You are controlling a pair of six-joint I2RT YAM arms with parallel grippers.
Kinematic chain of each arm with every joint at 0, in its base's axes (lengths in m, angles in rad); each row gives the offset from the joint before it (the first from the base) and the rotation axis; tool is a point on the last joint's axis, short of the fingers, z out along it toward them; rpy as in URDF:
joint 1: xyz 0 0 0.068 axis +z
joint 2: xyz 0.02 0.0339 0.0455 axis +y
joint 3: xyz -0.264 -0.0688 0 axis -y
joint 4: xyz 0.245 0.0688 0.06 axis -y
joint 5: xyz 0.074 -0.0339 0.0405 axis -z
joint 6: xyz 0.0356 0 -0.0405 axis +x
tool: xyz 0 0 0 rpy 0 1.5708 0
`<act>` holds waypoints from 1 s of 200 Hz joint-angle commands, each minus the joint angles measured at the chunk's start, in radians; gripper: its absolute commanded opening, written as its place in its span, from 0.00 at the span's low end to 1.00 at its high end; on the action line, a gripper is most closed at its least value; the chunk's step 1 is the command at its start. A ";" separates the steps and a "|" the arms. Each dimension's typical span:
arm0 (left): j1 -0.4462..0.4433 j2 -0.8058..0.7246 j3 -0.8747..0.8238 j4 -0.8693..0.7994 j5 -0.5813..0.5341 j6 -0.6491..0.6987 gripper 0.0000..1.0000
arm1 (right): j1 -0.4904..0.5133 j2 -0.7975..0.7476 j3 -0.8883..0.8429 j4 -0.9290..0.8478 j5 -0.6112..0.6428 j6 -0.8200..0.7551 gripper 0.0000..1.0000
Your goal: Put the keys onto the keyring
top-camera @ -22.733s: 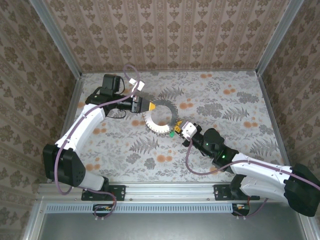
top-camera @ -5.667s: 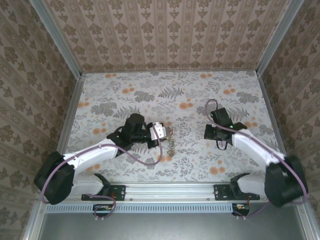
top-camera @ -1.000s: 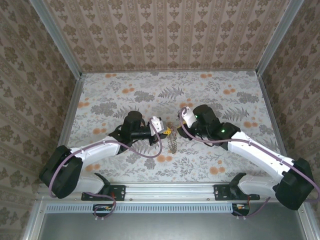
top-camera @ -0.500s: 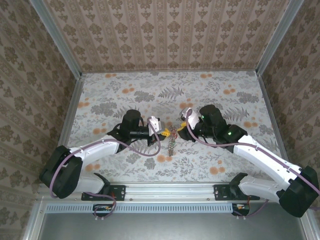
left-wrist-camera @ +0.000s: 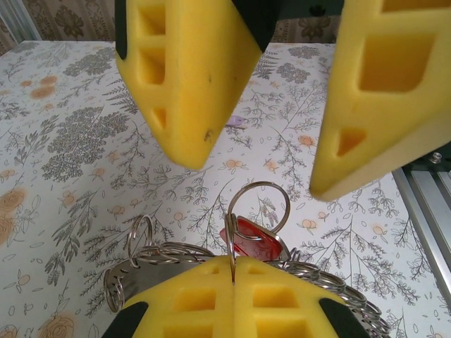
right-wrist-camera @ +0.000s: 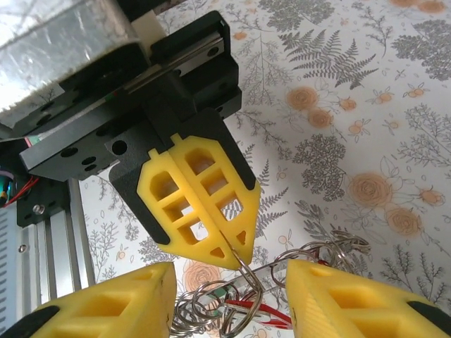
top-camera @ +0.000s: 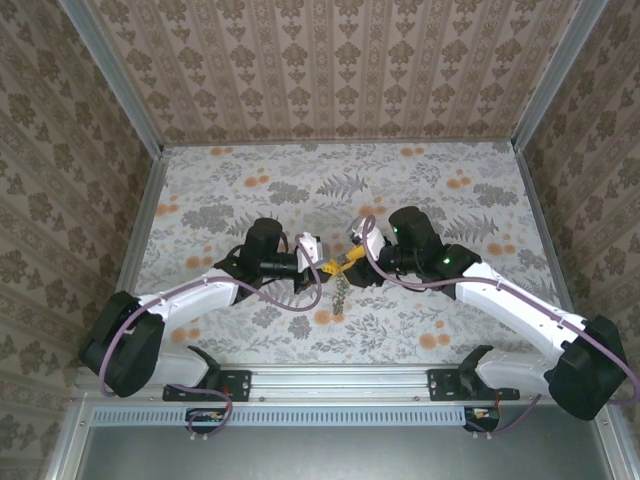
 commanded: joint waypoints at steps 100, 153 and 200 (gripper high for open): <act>0.004 -0.006 0.034 0.025 0.048 0.020 0.00 | 0.006 0.061 -0.016 0.014 -0.025 -0.222 0.27; 0.004 -0.010 0.032 0.025 0.050 0.018 0.00 | 0.006 0.059 -0.034 0.030 -0.005 -0.278 0.26; 0.004 -0.009 0.032 0.028 0.054 0.018 0.00 | 0.004 0.075 -0.030 0.021 -0.010 -0.308 0.23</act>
